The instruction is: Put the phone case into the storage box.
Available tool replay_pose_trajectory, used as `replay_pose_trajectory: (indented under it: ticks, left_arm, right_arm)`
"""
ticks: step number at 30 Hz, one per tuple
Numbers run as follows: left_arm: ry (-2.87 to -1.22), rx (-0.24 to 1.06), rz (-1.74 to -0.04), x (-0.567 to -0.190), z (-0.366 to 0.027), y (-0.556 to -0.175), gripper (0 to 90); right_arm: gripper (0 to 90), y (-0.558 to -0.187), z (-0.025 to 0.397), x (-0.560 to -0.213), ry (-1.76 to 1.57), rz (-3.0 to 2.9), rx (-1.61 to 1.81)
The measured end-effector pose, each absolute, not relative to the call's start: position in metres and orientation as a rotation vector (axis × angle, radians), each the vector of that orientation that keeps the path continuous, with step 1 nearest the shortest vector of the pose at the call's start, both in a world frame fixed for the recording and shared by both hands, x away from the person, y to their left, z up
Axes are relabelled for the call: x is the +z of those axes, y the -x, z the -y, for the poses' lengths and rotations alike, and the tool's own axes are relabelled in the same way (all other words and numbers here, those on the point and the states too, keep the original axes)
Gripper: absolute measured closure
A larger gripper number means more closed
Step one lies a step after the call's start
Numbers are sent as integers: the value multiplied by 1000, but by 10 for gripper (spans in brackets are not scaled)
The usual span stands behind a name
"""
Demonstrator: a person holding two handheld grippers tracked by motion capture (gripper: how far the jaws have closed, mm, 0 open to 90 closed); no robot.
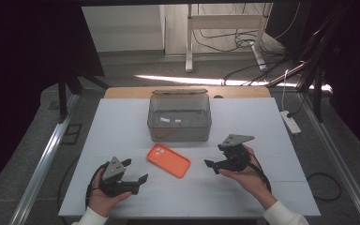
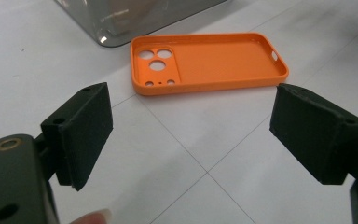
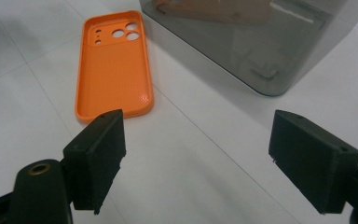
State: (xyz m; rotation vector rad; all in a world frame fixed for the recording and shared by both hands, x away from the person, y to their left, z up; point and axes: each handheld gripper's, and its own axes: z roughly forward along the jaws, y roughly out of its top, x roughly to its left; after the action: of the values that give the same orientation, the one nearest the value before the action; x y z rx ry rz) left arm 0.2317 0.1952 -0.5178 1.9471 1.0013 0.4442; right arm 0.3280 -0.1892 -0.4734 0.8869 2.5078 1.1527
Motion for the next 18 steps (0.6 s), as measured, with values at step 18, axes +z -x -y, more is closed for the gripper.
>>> replay_pose_trajectory:
  ticks: [18]
  left_arm:
    - [-1945, 453, -1005, -518, -196, -236, 138]
  right_arm:
    - [187, -337, 155, -464, -817, -2566, 1131]
